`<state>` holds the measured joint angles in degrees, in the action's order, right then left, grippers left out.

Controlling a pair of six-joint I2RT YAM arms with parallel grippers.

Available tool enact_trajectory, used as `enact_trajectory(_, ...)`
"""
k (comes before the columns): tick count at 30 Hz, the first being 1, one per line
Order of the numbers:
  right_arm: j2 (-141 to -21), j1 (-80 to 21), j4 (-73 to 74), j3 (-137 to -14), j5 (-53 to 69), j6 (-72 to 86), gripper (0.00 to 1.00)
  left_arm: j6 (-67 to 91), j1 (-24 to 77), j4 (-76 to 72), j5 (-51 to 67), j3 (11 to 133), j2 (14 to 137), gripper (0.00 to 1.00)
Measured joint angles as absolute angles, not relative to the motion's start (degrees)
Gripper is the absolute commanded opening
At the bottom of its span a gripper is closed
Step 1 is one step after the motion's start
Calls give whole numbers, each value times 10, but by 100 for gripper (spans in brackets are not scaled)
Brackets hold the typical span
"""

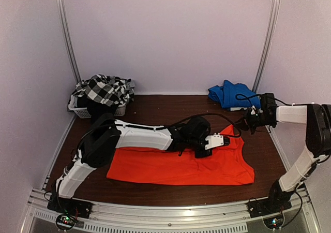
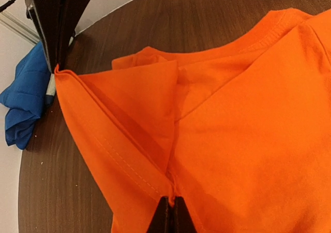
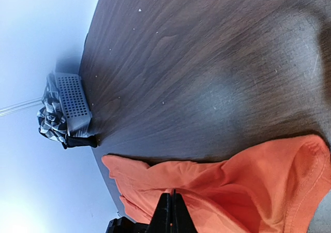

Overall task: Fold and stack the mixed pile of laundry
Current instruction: Fold the 1/3-folded T-shirt at the center of the board.

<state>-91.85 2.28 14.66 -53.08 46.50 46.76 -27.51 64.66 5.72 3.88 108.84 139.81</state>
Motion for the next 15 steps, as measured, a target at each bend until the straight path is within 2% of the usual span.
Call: enact_trajectory(15,-755,17,215,-399,479,466,0,-275,637,69,119,954,1273,0)
